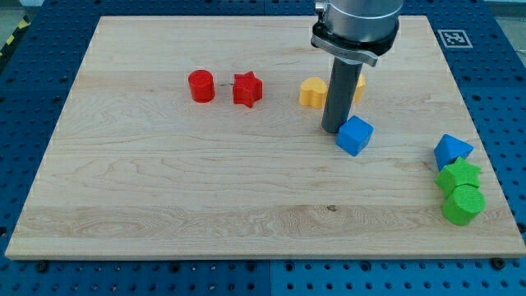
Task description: Place the blue cube diagonal to the blue triangle
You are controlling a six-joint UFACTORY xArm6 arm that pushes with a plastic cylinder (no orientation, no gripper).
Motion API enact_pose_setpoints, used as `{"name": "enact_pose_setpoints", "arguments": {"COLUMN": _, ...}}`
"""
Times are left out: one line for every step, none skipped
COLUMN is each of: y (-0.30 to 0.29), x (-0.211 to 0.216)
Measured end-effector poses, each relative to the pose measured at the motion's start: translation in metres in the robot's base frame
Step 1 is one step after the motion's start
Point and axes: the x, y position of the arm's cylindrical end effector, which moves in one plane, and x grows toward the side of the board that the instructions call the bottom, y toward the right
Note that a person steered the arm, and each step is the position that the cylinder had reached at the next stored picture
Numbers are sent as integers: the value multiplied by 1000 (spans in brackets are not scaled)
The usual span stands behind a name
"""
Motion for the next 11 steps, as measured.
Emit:
{"name": "enact_pose_setpoints", "arguments": {"y": -20, "x": 19}}
{"name": "enact_pose_setpoints", "arguments": {"y": 11, "x": 65}}
{"name": "enact_pose_setpoints", "arguments": {"y": 71, "x": 67}}
{"name": "enact_pose_setpoints", "arguments": {"y": 68, "x": 55}}
{"name": "enact_pose_setpoints", "arguments": {"y": 29, "x": 51}}
{"name": "enact_pose_setpoints", "arguments": {"y": 14, "x": 36}}
{"name": "enact_pose_setpoints", "arguments": {"y": 14, "x": 22}}
{"name": "enact_pose_setpoints", "arguments": {"y": -13, "x": 28}}
{"name": "enact_pose_setpoints", "arguments": {"y": -46, "x": 13}}
{"name": "enact_pose_setpoints", "arguments": {"y": -38, "x": 8}}
{"name": "enact_pose_setpoints", "arguments": {"y": -23, "x": -2}}
